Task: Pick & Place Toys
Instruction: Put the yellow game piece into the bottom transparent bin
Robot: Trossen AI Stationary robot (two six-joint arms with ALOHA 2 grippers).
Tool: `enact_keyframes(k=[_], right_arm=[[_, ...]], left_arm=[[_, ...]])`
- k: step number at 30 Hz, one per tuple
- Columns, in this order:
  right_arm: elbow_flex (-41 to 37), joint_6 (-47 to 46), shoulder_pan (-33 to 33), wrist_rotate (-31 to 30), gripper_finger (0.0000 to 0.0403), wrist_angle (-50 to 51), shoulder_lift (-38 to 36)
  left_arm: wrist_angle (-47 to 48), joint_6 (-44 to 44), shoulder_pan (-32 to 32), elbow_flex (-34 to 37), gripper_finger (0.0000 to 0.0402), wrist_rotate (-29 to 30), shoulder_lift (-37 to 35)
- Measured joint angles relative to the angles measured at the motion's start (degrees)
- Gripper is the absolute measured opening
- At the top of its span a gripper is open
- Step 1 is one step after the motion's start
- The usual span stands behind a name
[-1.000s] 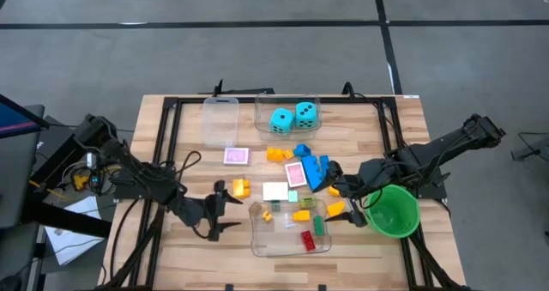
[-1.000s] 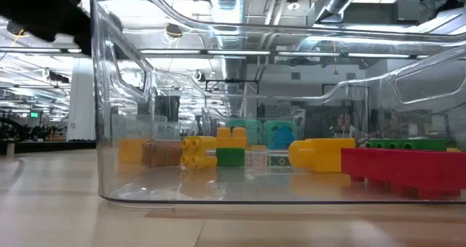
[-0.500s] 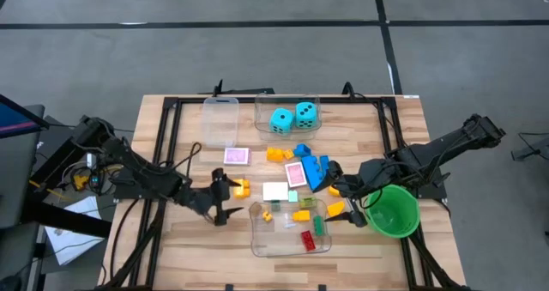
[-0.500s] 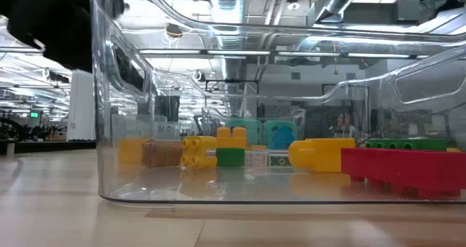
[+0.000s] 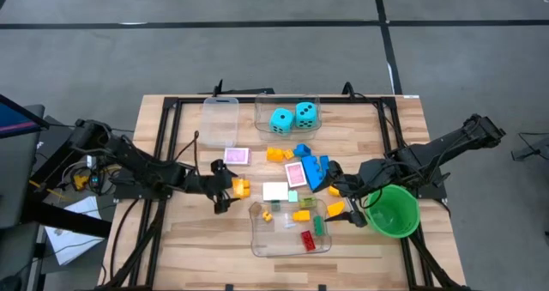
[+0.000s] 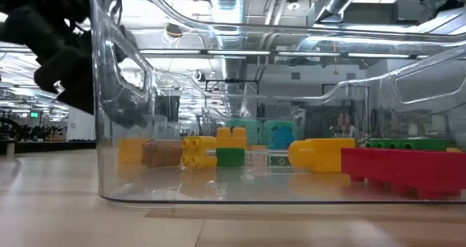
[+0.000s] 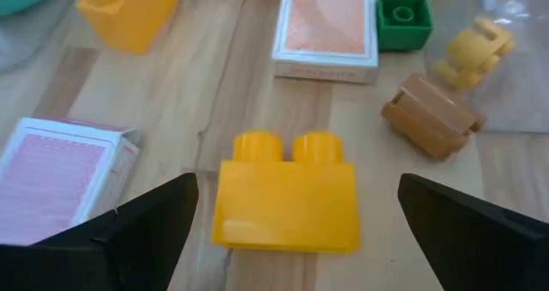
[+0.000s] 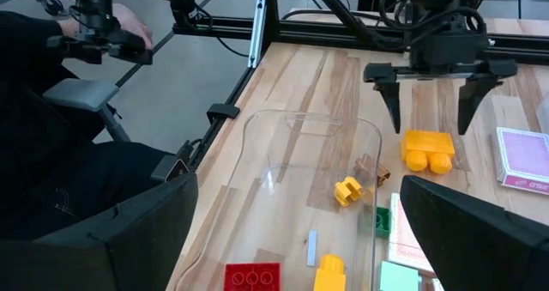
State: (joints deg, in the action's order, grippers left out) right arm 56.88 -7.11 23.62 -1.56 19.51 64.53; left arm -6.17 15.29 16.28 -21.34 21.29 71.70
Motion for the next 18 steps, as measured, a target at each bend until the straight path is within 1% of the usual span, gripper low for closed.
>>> enact_keyframes(k=[4, 10, 13, 18], right_arm=[[0.0, 0.0, -0.1, 0.0, 0.0397, 0.0, 0.0], [0.0, 0.0, -0.1, 0.0, 0.0397, 0.0, 0.0], [0.0, 0.0, -0.1, 0.0, 0.0397, 0.0, 0.0], [0.0, 0.0, -0.1, 0.0, 0.0397, 0.0, 0.0]], left_arm=[[-7.1, 0.0, 0.0, 3.7, 0.0399, -0.7, 0.0], [-14.0, 0.0, 0.0, 8.6, 0.0399, 1.3, 0.0], [-17.6, 0.0, 0.0, 10.3, 0.0399, 1.3, 0.0], [-20.4, 0.0, 0.0, 11.9, 0.0399, 1.3, 0.0]])
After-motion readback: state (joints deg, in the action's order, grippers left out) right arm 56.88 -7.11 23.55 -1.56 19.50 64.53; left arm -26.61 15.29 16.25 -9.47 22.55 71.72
